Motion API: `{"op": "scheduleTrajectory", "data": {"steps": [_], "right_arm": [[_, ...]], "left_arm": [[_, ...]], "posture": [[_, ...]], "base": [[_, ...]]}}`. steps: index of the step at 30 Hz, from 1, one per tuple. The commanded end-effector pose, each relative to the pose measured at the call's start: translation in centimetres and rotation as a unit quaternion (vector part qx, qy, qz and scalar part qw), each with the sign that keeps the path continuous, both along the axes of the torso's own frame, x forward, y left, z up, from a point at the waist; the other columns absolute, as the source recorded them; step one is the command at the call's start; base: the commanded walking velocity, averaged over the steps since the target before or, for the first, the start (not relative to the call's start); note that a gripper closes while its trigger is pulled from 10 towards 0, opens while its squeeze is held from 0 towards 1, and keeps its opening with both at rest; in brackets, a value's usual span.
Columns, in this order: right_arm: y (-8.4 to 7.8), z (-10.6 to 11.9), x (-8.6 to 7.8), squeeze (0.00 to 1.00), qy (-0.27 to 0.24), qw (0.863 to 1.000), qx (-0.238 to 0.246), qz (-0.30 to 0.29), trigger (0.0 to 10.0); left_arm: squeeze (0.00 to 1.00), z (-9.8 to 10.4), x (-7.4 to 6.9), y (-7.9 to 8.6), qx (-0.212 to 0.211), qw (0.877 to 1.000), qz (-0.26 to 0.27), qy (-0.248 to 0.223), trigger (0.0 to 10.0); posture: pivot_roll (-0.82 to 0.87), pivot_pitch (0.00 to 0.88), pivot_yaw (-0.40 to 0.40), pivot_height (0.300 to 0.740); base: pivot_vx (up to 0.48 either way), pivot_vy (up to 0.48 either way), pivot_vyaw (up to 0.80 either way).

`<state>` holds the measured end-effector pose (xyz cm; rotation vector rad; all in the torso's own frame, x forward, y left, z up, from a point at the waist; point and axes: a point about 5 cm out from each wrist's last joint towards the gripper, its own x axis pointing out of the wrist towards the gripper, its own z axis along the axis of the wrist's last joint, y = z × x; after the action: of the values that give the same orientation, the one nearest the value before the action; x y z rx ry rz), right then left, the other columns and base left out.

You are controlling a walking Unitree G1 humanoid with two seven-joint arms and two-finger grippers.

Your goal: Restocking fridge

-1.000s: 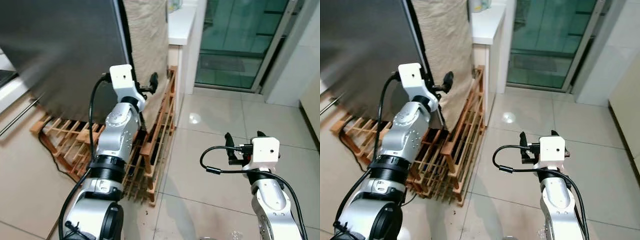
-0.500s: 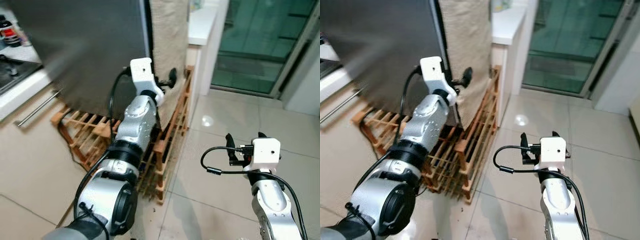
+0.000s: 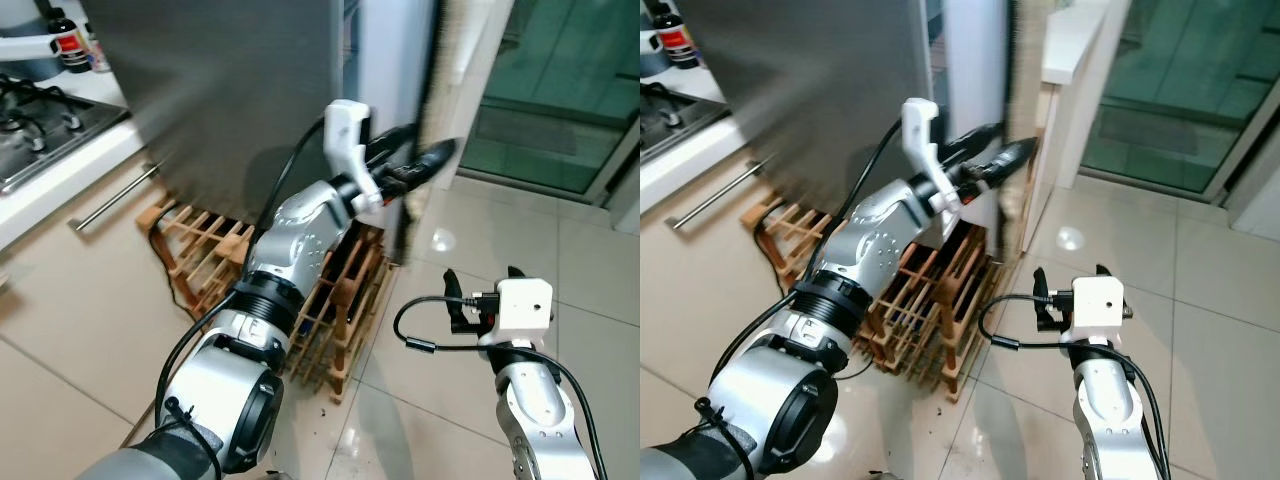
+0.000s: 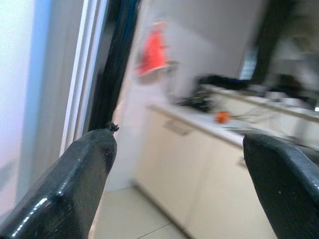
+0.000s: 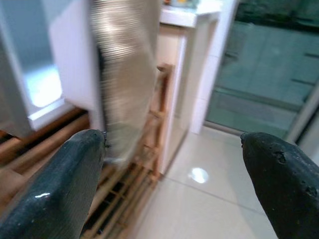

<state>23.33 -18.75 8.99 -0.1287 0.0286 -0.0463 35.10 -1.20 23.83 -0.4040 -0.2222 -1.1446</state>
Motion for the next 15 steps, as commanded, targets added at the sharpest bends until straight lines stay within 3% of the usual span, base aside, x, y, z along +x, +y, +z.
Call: {"op": "scheduleTrajectory", "data": {"steps": [1, 2, 6, 7, 8, 9, 11, 15], "right_arm": [[-0.2, 0.2, -0.1, 0.00, -0.003, 1.000, -0.003, -0.004, 10.0], [-0.2, 0.2, 0.0, 0.00, -0.003, 1.000, -0.003, -0.004, 10.0], [0.0, 0.5, 0.4, 0.00, -0.008, 1.000, -0.004, -0.002, 10.0], [0.0, 0.5, 0.4, 0.00, -0.008, 1.000, -0.004, -0.005, 10.0], [0.0, 0.4, 0.5, 0.00, -0.007, 1.000, -0.001, -0.010, 10.0], [0.0, 0.4, 0.5, 0.00, -0.006, 1.000, 0.000, -0.010, 10.0], [0.1, 0.4, 0.5, 0.00, -0.007, 1.000, 0.001, -0.010, 10.0], [-0.2, 0.6, 1.1, 0.00, -0.009, 1.000, -0.001, -0.005, 10.0]], "left_arm": [[0.00, 1.4, -5.4, -8.5, -0.112, 0.983, -0.139, 0.047, 10.0], [0.00, 1.5, -5.3, -8.3, -0.115, 0.982, -0.140, 0.046, 10.0], [0.00, 1.3, -3.2, -4.5, -0.102, 0.993, -0.056, 0.037, 10.0], [0.00, 0.9, -2.6, -3.0, -0.096, 0.994, -0.024, 0.039, 10.0], [0.00, 0.0, -1.5, 0.3, -0.088, 0.994, 0.049, 0.048, 10.0], [0.00, -0.5, -1.1, 2.0, -0.084, 0.991, 0.087, 0.051, 10.0], [0.00, -1.1, -1.0, 4.2, -0.080, 0.987, 0.125, 0.056, 10.0], [0.00, -2.9, -1.4, 10.7, -0.055, 0.964, 0.251, 0.061, 10.0]], "posture": [[-0.27, 0.000, 0.114, 0.740], [-0.27, 0.000, 0.114, 0.740], [-0.25, 0.000, 0.116, 0.740], [-0.25, 0.000, 0.116, 0.740], [-0.24, 0.000, 0.117, 0.740], [-0.24, 0.000, 0.117, 0.740], [-0.22, 0.000, 0.114, 0.740], [-0.18, 0.000, 0.098, 0.740]], "base": [[0.000, 0.000, 0.00], [0.000, 0.000, 0.00], [0.000, 0.000, 0.00], [0.000, 0.000, 0.00], [0.000, 0.000, 0.00], [0.000, 0.000, 0.00], [0.000, 0.000, 0.00], [0.000, 0.000, 0.00]]}}
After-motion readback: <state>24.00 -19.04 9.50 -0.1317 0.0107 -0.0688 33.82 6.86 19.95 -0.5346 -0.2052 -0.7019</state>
